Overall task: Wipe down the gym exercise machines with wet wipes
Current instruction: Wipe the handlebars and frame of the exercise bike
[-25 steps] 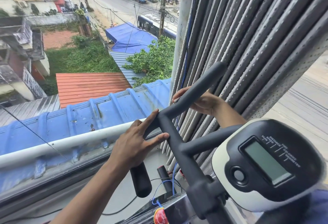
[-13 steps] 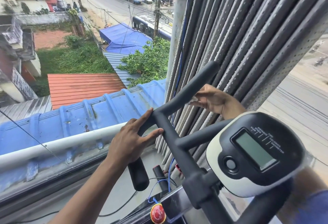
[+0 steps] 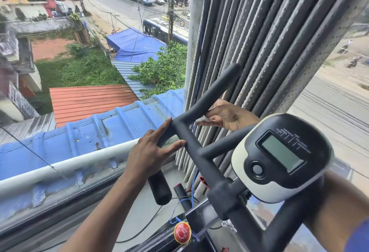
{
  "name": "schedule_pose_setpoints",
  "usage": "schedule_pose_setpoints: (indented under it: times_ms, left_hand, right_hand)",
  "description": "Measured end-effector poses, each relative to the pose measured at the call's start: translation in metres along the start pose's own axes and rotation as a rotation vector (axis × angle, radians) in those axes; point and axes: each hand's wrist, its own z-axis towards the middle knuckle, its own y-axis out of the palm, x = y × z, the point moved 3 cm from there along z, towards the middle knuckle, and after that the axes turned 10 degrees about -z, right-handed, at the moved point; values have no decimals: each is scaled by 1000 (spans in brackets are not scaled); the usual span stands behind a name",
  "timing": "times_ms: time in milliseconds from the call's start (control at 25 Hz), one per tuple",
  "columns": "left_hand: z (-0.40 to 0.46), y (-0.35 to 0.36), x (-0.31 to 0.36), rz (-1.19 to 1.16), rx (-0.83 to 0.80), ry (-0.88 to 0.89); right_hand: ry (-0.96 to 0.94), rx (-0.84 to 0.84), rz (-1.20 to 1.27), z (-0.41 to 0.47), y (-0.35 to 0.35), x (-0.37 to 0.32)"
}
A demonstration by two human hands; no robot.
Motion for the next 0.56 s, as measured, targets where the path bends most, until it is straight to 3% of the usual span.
schedule_pose_setpoints:
  times_ms: [240, 560]
  left_hand:
    - [-2, -1, 2, -16, 6, -29]
    - [-52, 9, -11, -155, -41, -229]
  right_hand:
    - [-50, 26, -258, 16, 30, 24]
    - [-65, 102, -97, 27, 41, 46]
